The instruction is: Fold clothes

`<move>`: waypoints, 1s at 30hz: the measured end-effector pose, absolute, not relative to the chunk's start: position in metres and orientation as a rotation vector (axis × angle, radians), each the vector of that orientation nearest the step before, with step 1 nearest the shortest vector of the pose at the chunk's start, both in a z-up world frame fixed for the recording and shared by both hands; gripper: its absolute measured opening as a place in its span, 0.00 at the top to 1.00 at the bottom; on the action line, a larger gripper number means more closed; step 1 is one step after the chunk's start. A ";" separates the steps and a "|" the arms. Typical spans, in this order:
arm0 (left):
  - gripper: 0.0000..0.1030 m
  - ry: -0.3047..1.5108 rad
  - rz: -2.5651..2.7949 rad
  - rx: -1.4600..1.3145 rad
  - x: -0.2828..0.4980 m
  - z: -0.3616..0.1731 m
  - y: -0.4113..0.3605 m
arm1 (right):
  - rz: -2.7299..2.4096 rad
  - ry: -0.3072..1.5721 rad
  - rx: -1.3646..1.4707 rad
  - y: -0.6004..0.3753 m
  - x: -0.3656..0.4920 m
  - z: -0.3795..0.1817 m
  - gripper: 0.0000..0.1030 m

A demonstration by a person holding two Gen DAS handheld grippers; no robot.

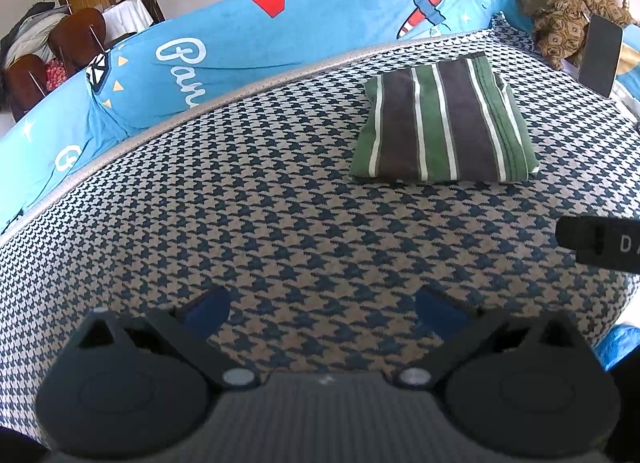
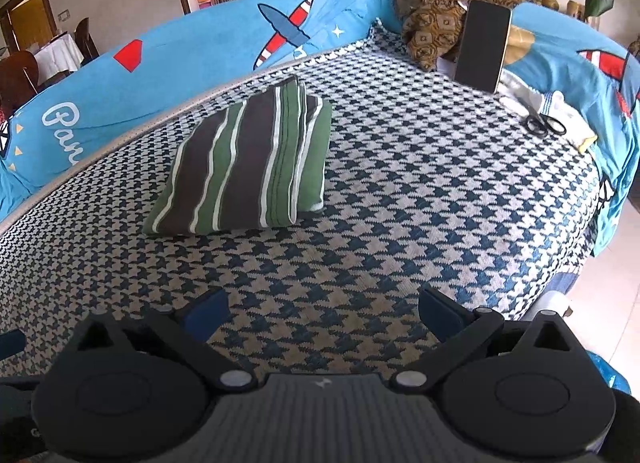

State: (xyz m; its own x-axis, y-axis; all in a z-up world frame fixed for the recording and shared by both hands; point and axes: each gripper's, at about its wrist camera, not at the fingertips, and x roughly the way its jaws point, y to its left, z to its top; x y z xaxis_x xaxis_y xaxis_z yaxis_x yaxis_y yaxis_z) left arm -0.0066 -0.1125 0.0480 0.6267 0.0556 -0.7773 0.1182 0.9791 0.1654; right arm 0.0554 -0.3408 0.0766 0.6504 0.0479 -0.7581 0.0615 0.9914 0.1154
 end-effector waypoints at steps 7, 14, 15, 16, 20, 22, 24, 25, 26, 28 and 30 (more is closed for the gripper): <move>0.00 0.915 -0.032 0.213 -0.002 0.043 -0.116 | 0.053 0.954 0.223 -0.349 0.062 0.069 0.01; 0.00 0.931 -0.033 0.220 0.002 0.037 -0.120 | 0.075 0.965 0.231 -0.351 0.061 0.068 0.01; 0.00 0.932 -0.034 0.222 0.002 0.037 -0.121 | 0.079 0.967 0.231 -0.350 0.062 0.068 0.01; 0.00 0.932 -0.035 0.225 0.003 0.036 -0.121 | 0.082 0.969 0.231 -0.350 0.063 0.068 0.01; 0.00 0.937 -0.035 0.228 0.004 0.034 -0.121 | 0.088 0.977 0.236 -0.352 0.064 0.067 0.01; 0.00 0.937 -0.035 0.232 0.004 0.033 -0.120 | 0.088 0.979 0.239 -0.352 0.064 0.067 0.01; 0.00 0.935 -0.034 0.238 0.004 0.032 -0.120 | 0.091 0.979 0.240 -0.352 0.065 0.066 0.01; 0.00 0.933 -0.033 0.241 0.004 0.033 -0.120 | 0.093 0.979 0.239 -0.352 0.066 0.066 0.01; 0.00 0.930 -0.031 0.244 0.004 0.033 -0.120 | 0.091 0.978 0.237 -0.352 0.066 0.066 0.01; 0.00 0.923 -0.027 0.247 0.003 0.035 -0.120 | 0.080 0.972 0.231 -0.353 0.066 0.065 0.01; 0.00 0.915 -0.021 0.251 0.003 0.036 -0.120 | 0.074 0.971 0.232 -0.353 0.066 0.065 0.01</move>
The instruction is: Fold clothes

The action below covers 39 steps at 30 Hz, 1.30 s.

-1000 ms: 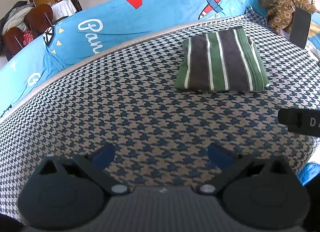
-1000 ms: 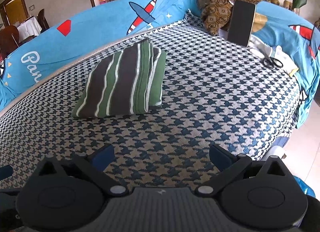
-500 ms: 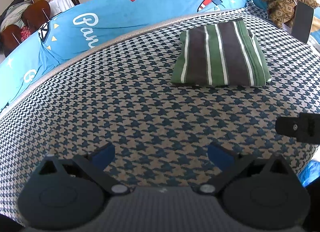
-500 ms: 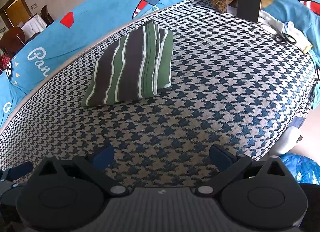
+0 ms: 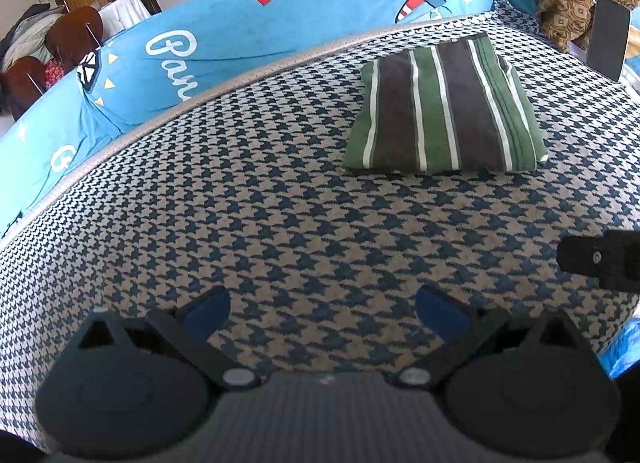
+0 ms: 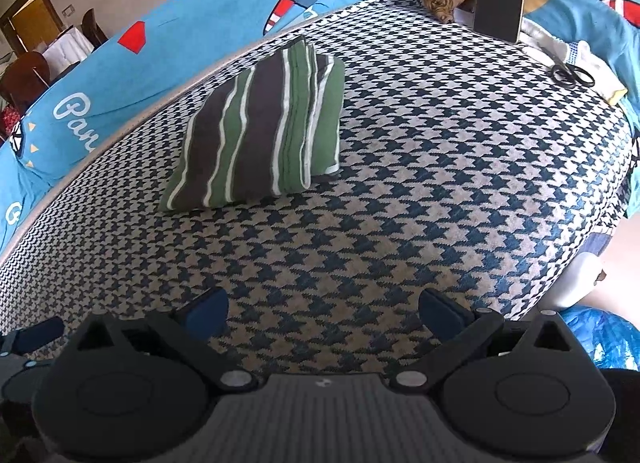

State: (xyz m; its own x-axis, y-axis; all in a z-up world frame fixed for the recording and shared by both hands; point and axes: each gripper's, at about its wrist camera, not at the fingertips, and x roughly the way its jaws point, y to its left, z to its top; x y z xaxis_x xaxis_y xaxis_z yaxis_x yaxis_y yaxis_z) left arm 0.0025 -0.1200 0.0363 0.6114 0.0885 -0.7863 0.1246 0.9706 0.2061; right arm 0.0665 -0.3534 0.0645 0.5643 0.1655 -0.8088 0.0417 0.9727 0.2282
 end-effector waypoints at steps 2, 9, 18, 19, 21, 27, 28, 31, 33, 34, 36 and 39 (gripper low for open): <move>0.00 0.910 -0.018 0.254 0.002 0.037 -0.120 | 0.070 0.972 0.233 -0.354 0.067 0.064 0.01; 0.00 0.912 -0.010 0.248 0.000 0.039 -0.115 | 0.075 0.964 0.210 -0.347 0.066 0.065 0.01; 0.00 0.917 0.000 0.249 0.002 0.036 -0.115 | 0.103 0.949 0.262 -0.352 0.065 0.068 0.01; 0.00 0.917 0.000 0.253 0.002 0.036 -0.116 | 0.107 0.947 0.270 -0.353 0.065 0.068 0.01; 0.00 0.917 0.000 0.259 0.002 0.036 -0.118 | 0.111 0.945 0.281 -0.354 0.065 0.069 0.01; 0.00 0.916 -0.001 0.271 0.001 0.036 -0.120 | 0.115 0.941 0.294 -0.356 0.065 0.069 0.01; 0.00 0.916 -0.002 0.272 0.001 0.036 -0.121 | 0.116 0.940 0.297 -0.357 0.064 0.069 0.01; 0.00 0.914 -0.002 0.276 0.001 0.037 -0.122 | 0.121 0.935 0.303 -0.357 0.064 0.070 0.01; 0.00 0.913 -0.002 0.277 0.001 0.038 -0.122 | 0.124 0.930 0.306 -0.357 0.064 0.071 0.01; 0.00 0.913 -0.003 0.278 0.001 0.038 -0.122 | 0.125 0.926 0.308 -0.357 0.063 0.072 0.01; 0.00 0.911 -0.002 0.279 0.001 0.038 -0.122 | 0.129 0.919 0.314 -0.358 0.063 0.072 0.01; 0.00 0.911 -0.001 0.280 0.001 0.039 -0.122 | 0.136 0.909 0.324 -0.358 0.062 0.074 0.01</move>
